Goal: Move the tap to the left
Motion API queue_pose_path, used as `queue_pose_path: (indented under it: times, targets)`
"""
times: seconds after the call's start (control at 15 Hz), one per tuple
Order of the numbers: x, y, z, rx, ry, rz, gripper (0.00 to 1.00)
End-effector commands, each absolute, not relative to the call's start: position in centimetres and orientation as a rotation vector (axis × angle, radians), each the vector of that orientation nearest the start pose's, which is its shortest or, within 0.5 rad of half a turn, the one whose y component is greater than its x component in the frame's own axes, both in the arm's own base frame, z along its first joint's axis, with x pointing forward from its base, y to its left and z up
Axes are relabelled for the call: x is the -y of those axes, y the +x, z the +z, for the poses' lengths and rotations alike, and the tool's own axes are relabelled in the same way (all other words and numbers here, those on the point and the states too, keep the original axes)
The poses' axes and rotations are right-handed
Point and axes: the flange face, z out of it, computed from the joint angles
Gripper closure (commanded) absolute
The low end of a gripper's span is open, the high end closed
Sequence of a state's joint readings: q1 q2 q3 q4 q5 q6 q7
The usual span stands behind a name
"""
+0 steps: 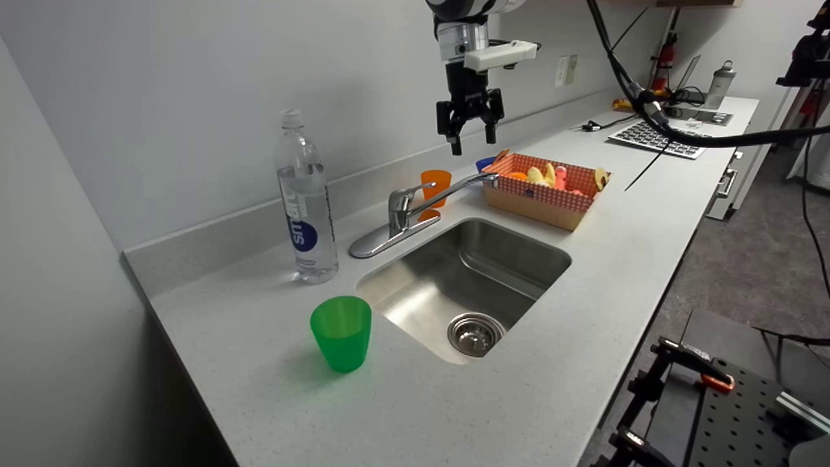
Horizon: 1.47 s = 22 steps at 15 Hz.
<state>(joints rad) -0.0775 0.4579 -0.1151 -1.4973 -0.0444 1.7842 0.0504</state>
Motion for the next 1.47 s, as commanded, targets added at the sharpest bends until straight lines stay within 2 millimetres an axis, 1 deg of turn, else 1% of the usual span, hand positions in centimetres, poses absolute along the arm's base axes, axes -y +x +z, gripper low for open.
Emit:
queue_pose_path:
  times: [0.0,0.13,0.2,0.33,0.47,0.73,0.93,1.0,1.07,1.13,1.27,1.4]
  targets:
    - [12.2,65.8,39.3,-0.348,-3.195,0.276,0.00]
    - [12.5,66.0,38.8,-0.291,-3.212,0.257,0.00]
    - [12.4,66.1,38.3,-0.263,-3.224,0.251,0.00]
    - [12.7,66.4,37.5,-0.231,-3.236,0.244,0.00]
    - [13.0,66.6,36.3,-0.211,-3.257,0.240,0.00]
    - [13.9,66.7,33.3,-0.237,-3.291,0.275,0.00]
    - [14.7,66.7,31.8,-0.251,-3.304,0.306,0.00]
    - [14.9,66.7,31.5,-0.257,-3.301,0.316,0.25]
    - [14.9,66.7,31.3,-0.251,-3.301,0.319,0.26]
    - [15.0,66.5,31.2,-0.247,-3.298,0.326,0.35]
    - [14.7,66.3,31.5,-0.234,-3.288,0.322,0.49]
    - [14.0,66.0,32.5,-0.207,-3.275,0.292,0.65]
